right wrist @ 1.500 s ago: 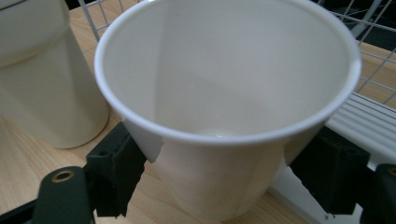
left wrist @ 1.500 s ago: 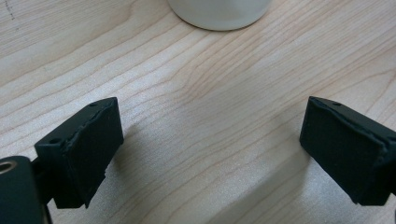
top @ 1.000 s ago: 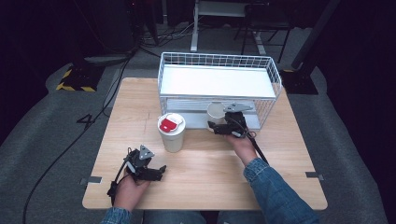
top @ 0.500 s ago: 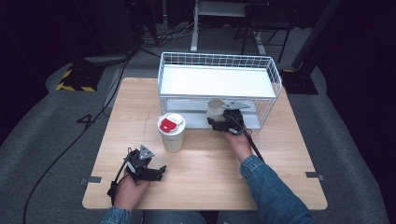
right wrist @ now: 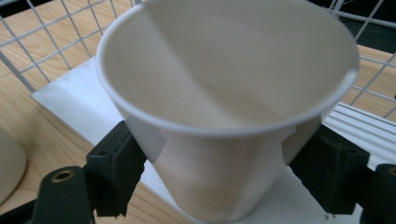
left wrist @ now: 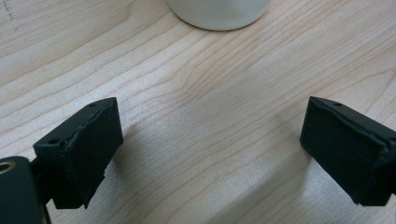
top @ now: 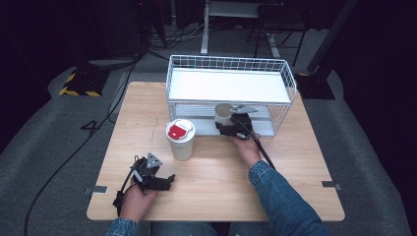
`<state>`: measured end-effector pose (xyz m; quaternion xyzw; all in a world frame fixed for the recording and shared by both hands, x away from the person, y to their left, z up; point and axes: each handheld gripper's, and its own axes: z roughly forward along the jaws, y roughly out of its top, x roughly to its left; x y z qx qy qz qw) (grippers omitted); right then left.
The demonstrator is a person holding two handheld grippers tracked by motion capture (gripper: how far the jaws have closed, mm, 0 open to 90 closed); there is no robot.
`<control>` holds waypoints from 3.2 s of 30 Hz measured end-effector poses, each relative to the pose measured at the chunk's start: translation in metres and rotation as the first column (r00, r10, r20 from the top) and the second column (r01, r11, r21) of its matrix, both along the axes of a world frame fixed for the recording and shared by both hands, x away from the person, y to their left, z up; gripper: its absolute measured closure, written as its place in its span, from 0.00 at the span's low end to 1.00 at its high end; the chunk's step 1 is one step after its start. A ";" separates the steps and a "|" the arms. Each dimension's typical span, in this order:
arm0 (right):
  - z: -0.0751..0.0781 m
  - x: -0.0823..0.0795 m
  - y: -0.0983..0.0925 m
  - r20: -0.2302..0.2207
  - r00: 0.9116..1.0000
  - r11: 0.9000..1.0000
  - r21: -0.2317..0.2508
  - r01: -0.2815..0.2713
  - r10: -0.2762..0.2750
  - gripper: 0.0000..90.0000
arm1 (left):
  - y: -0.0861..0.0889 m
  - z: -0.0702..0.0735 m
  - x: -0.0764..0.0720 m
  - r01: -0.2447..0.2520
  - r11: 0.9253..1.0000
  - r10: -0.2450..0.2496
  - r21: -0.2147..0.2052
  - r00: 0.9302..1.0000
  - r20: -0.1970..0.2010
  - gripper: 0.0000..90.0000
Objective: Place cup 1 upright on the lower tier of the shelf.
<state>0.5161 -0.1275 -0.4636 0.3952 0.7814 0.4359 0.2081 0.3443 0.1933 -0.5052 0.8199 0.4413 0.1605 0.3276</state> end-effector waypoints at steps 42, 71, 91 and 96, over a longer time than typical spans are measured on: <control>0.007 -0.018 -0.020 0.000 1.000 1.000 0.015 -0.022 0.022 0.00 | 0.000 0.000 0.000 0.009 1.000 -0.009 -0.001 1.000 -0.004 0.07; 0.047 -0.078 -0.068 0.033 0.995 0.995 -0.030 -0.097 0.098 0.00 | -0.001 0.000 0.003 0.020 1.000 -0.020 0.006 1.000 -0.003 0.06; 0.046 -0.115 -0.122 -0.013 0.994 0.991 -0.069 -0.113 0.112 0.00 | -0.001 0.000 0.008 0.043 0.999 -0.043 0.015 0.999 -0.010 0.03; 0.038 -0.124 -0.137 -0.027 0.994 0.991 -0.078 -0.108 0.106 0.00 | -0.001 0.000 0.008 0.044 0.999 -0.043 0.015 0.999 -0.010 0.03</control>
